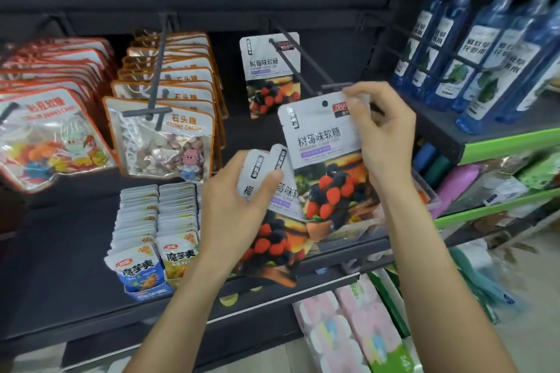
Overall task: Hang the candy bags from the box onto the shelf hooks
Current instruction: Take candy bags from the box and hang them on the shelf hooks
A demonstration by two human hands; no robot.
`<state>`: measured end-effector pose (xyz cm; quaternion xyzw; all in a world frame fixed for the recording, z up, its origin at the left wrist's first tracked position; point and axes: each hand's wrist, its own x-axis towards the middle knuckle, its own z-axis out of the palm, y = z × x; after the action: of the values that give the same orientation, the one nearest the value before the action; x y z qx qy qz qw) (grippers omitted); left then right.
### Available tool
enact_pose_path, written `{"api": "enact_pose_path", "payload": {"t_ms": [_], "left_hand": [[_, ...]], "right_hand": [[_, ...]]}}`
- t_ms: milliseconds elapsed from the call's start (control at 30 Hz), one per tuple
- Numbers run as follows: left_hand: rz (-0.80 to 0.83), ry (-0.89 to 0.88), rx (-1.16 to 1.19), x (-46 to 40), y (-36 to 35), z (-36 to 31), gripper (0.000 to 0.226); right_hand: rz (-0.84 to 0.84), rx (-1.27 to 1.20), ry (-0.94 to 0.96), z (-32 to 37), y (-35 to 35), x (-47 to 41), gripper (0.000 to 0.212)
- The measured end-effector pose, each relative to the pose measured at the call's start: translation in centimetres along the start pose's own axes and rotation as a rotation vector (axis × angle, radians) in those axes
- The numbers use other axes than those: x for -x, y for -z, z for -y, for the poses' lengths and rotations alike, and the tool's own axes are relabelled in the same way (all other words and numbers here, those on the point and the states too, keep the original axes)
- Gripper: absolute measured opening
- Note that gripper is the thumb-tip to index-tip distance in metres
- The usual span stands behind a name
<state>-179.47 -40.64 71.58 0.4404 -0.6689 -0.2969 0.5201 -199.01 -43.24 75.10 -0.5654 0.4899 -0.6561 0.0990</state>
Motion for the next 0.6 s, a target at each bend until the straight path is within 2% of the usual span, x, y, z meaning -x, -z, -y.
{"api": "enact_pose_path", "payload": {"t_ms": [233, 400, 600], "left_hand": [[0.175, -0.014, -0.151, 0.4, 0.4, 0.4, 0.025], [0.187, 0.019, -0.097, 0.6, 0.2, 0.4, 0.025], [0.135, 0.011, -0.027, 0.3, 0.4, 0.5, 0.025]], "right_hand": [[0.142, 0.107, 0.036, 0.3, -0.6, -2.8, 0.027], [0.288, 0.151, 0.014, 0.9, 0.7, -4.2, 0.030], [0.209, 0.228, 0.107, -0.3, -0.6, -4.6, 0.018]]}}
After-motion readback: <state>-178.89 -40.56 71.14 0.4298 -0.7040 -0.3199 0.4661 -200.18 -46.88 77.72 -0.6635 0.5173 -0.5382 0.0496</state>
